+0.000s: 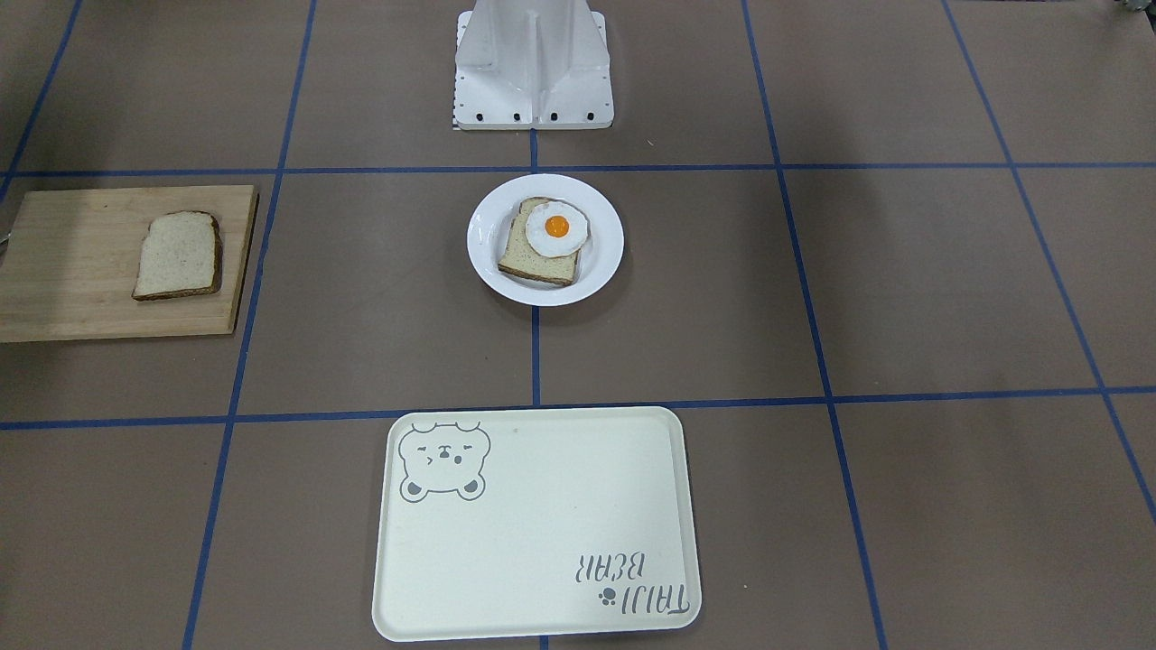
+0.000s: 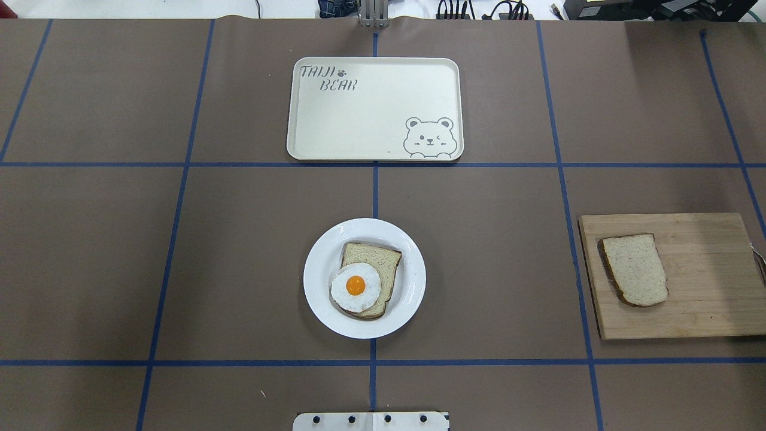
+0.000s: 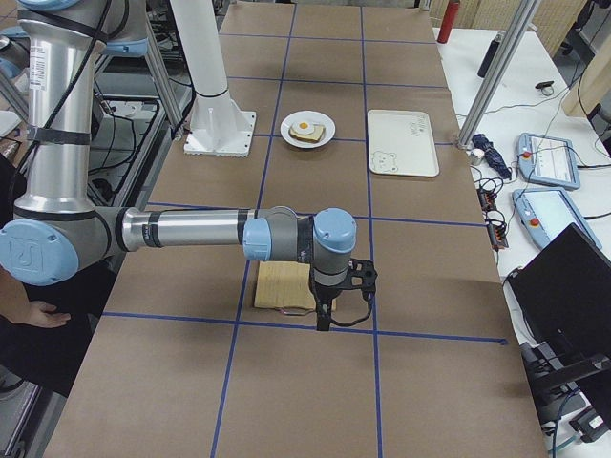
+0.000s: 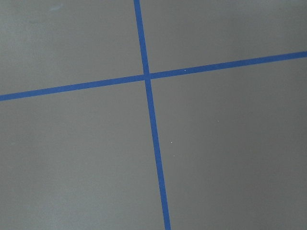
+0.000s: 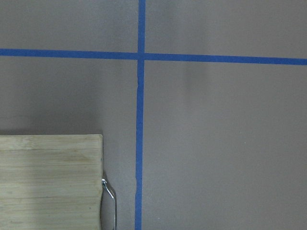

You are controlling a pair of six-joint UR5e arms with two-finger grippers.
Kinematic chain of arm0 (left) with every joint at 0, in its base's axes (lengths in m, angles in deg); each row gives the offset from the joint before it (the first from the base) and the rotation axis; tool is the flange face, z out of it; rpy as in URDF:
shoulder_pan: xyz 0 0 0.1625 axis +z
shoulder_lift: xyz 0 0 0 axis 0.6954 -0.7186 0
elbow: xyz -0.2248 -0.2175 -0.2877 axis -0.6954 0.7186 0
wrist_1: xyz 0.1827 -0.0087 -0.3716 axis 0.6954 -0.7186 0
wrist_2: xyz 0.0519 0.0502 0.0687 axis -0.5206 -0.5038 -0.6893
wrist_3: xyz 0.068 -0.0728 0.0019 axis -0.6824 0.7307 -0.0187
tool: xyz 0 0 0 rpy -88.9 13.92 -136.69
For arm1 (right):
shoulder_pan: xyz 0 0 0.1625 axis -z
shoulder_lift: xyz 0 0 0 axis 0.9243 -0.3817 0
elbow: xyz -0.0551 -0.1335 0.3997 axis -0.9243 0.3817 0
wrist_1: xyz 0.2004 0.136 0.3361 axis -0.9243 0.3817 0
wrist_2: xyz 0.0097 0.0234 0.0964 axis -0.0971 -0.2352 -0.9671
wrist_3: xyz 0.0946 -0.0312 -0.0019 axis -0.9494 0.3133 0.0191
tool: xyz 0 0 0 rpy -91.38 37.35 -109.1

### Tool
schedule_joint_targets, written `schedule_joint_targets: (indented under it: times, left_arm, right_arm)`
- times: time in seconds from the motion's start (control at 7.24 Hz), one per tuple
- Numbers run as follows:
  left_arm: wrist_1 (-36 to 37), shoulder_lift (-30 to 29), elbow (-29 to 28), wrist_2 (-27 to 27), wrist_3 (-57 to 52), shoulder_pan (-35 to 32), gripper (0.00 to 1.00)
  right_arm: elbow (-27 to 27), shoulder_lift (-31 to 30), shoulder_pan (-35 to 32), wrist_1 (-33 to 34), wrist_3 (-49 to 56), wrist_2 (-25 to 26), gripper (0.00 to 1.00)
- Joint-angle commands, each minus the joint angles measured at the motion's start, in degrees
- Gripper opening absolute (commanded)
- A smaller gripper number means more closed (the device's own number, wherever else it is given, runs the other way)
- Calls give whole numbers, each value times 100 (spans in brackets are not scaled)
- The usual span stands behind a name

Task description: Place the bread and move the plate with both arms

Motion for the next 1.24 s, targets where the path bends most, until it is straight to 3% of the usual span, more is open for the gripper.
schedule_joint_targets:
  times: [0.0,0.28,0.55,0.83,1.1]
  left_arm:
    - [0,0,0,0,9,0,98]
    - [-27,-17,209,9,-26,0,98]
    - [-140,-201,395,9,-18,26,98]
    - [-1206,-927,117,17,35,35,98]
    - [-1642,-862,44,262,26,44,98]
  right_arm:
    - [-43,0,0,0,0,-17,100]
    - [-210,0,0,-9,61,-306,100]
    - [-255,-26,0,-655,0,-850,100]
    - [-211,-26,9,-1177,-78,-1289,100]
    - [-211,-26,323,-1649,-909,-1301,100]
